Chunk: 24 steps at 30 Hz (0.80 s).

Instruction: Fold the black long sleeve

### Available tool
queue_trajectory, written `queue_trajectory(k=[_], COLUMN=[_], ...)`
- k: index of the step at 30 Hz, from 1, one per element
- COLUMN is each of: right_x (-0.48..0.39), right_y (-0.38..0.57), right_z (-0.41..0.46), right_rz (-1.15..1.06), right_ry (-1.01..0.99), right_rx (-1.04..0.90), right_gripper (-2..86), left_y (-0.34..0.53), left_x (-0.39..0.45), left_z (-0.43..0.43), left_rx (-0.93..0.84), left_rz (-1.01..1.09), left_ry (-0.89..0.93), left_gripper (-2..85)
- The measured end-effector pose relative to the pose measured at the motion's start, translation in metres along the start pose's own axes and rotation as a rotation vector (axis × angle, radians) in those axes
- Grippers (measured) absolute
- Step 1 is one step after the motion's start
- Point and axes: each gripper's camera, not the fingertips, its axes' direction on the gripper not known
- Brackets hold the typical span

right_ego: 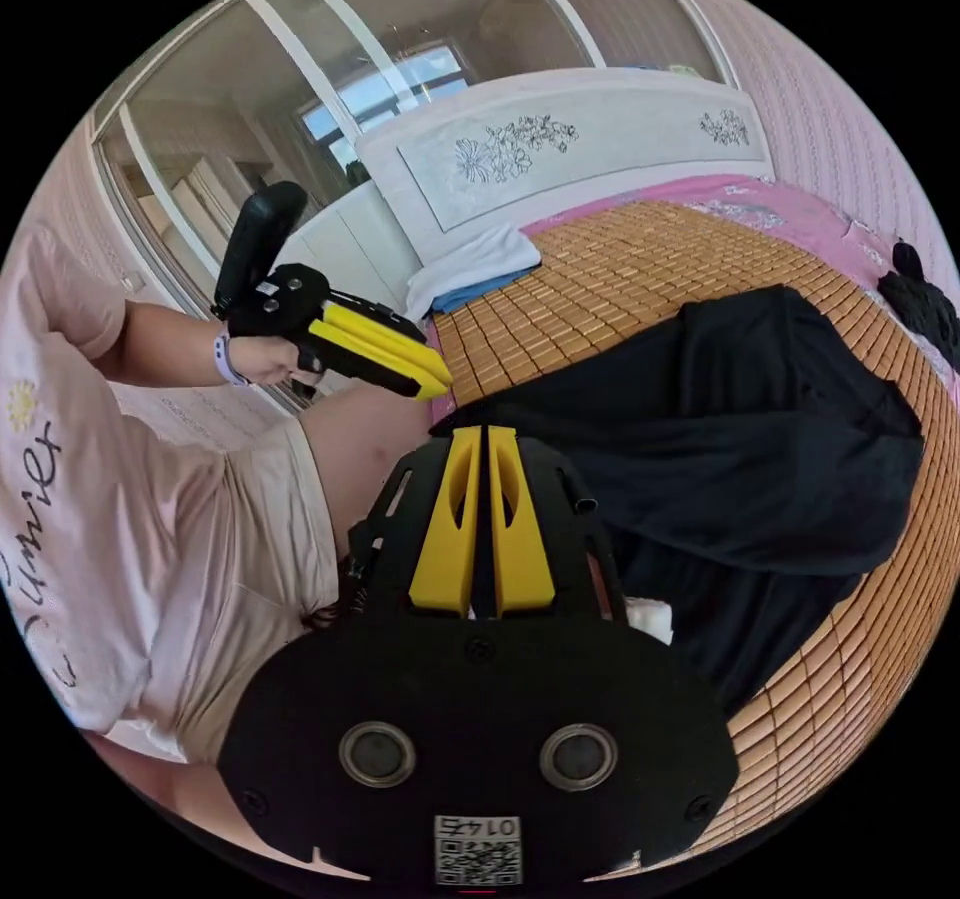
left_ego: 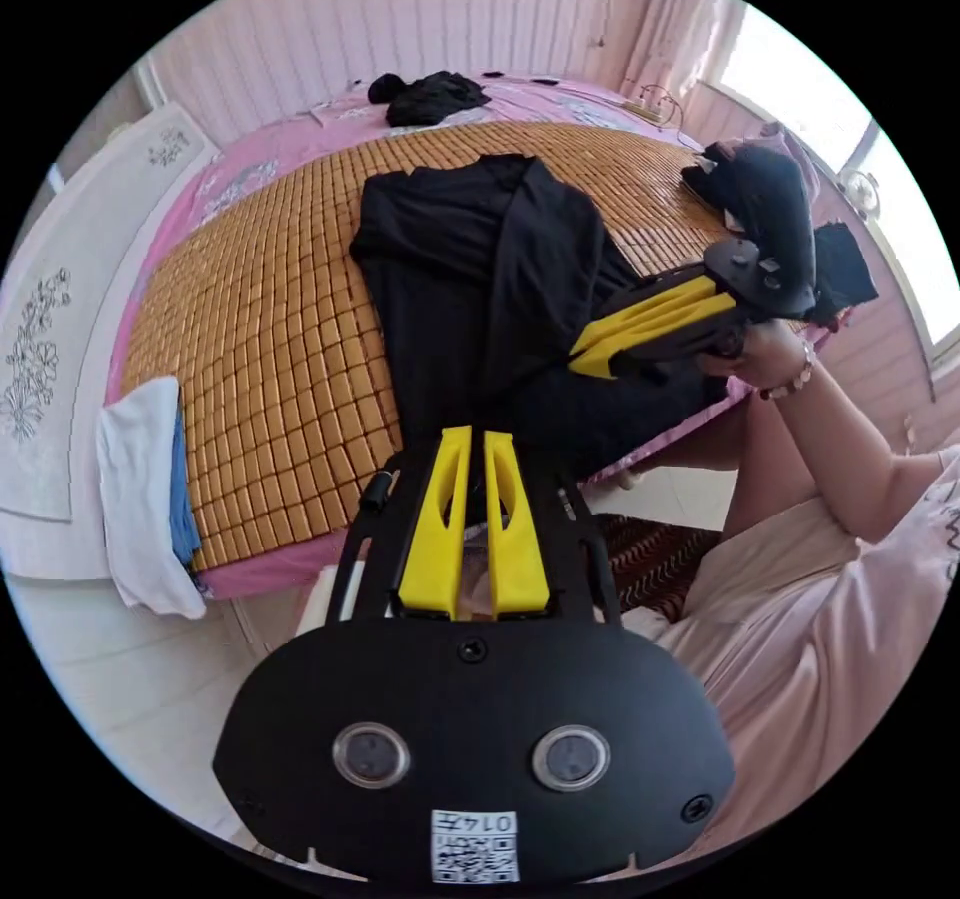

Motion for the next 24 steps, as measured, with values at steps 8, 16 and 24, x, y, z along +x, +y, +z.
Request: queue_trajectory(k=[8, 16, 24], right_x=[0.014, 0.054, 0.057], right_y=[-0.018, -0.001, -0.023], right_z=[0.057, 0.061, 0.046], right_rz=[0.068, 0.279, 0.214], right_ry=[-0.008, -0.075, 0.013], right_rx=[-0.106, 0.002, 0.031], right_gripper=[0.3, 0.3, 0.3], left_y=[0.013, -0.016, -0.006], left_x=[-0.063, -0.049, -0.074], left_z=[0.024, 0.064, 0.036], left_rx=[0.053, -0.049, 0.095], left_rz=[-0.156, 0.069, 0.147], left_ry=[0.182, 0.11, 0.039], left_gripper=[4.9, 6.2, -0.9])
